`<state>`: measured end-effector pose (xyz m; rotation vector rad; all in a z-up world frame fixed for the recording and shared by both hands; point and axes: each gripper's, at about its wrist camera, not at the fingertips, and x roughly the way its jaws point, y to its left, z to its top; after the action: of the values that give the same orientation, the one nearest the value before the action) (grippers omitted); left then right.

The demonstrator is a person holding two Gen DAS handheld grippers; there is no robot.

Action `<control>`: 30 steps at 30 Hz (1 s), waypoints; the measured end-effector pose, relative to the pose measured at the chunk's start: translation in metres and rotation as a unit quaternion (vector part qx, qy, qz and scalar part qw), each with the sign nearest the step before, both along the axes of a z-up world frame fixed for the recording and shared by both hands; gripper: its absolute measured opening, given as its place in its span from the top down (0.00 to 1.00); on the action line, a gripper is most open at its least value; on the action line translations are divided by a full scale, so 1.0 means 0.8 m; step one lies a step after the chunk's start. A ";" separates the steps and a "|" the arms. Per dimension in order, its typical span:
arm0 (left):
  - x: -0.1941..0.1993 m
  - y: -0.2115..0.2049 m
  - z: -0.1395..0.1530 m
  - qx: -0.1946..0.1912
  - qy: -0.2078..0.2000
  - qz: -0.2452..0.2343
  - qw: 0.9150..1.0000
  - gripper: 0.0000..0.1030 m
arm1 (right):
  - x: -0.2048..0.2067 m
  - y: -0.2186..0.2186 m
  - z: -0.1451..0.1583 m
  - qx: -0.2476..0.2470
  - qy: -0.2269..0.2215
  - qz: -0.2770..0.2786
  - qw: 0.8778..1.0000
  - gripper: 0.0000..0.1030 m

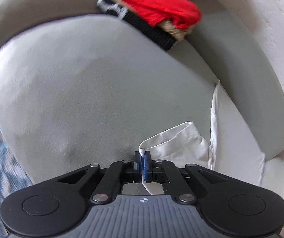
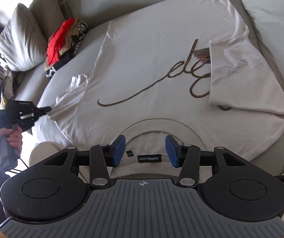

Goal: Fold clothes
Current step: 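Fold the held side edge inward over the body with the left gripper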

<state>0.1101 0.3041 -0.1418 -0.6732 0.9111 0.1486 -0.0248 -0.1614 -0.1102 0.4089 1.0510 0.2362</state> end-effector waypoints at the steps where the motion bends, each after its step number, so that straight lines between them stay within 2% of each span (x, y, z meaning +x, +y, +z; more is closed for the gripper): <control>1: -0.002 -0.010 0.009 0.019 -0.010 -0.010 1.000 1.00 | 0.000 -0.002 -0.002 0.000 0.000 -0.002 1.000 0.51; 4: -0.010 -0.048 0.044 0.080 -0.049 -0.048 0.994 1.00 | -0.001 -0.008 -0.006 0.005 0.001 -0.010 1.000 0.51; 6: -0.017 -0.092 0.069 0.127 -0.080 -0.092 0.984 1.00 | -0.001 -0.012 -0.008 0.010 0.002 -0.016 1.000 0.51; 9: -0.031 -0.170 0.092 0.193 -0.118 -0.167 0.960 1.00 | -0.002 -0.019 -0.011 0.017 0.002 -0.022 1.000 0.51; 12: -0.061 -0.254 0.089 0.245 -0.135 -0.252 0.926 1.00 | -0.003 -0.024 -0.012 0.028 0.003 -0.027 0.999 0.51; 14: -0.073 -0.306 0.073 0.275 -0.131 -0.305 0.902 0.98 | -0.005 -0.027 -0.013 0.032 0.004 -0.029 0.999 0.51; 15: -0.078 -0.327 0.061 0.285 -0.117 -0.325 0.894 0.91 | -0.005 -0.029 -0.013 0.035 0.005 -0.030 0.999 0.51; 17: -0.086 -0.356 0.035 0.294 -0.073 -0.355 0.884 0.83 | -0.008 -0.033 -0.013 0.043 0.006 -0.028 0.999 0.50; 18: -0.088 -0.360 0.028 0.294 -0.057 -0.361 0.883 0.75 | -0.010 -0.035 -0.013 0.046 0.006 -0.028 0.999 0.50; 20: -0.092 -0.360 0.018 0.295 -0.032 -0.365 0.882 0.63 | -0.012 -0.039 -0.014 0.052 0.007 -0.026 0.998 0.50; 21: -0.094 -0.351 0.019 0.290 -0.028 -0.357 0.887 0.59 | -0.014 -0.041 -0.015 0.055 0.007 -0.025 0.998 0.50; 23: -0.097 -0.321 0.030 0.271 -0.030 -0.330 0.904 0.57 | -0.015 -0.043 -0.017 0.060 0.007 -0.027 0.998 0.51; 24: -0.098 -0.305 0.038 0.253 -0.032 -0.311 0.915 0.51 | -0.016 -0.044 -0.018 0.062 0.006 -0.028 0.998 0.51; 26: -0.097 -0.258 0.050 0.202 -0.029 -0.248 0.947 0.41 | -0.017 -0.046 -0.018 0.070 0.001 -0.031 0.997 0.51; 27: -0.096 -0.233 0.056 0.176 -0.027 -0.213 0.961 0.41 | -0.017 -0.047 -0.018 0.075 -0.003 -0.033 0.997 0.51; 28: -0.091 -0.210 0.056 0.160 -0.016 -0.184 0.970 0.42 | -0.017 -0.048 -0.017 0.080 -0.005 -0.035 0.996 0.51; 29: -0.083 -0.189 0.052 0.152 0.000 -0.160 0.975 0.49 | -0.016 -0.048 -0.016 0.085 -0.007 -0.038 0.996 0.51; 30: -0.076 -0.169 0.048 0.143 0.016 -0.136 0.980 0.51 | -0.017 -0.048 -0.014 0.090 -0.009 -0.040 0.995 0.51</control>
<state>0.0497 0.1693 -0.1031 -0.2755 0.9801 0.0449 -0.0382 -0.1996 -0.1216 0.6087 0.9962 0.2628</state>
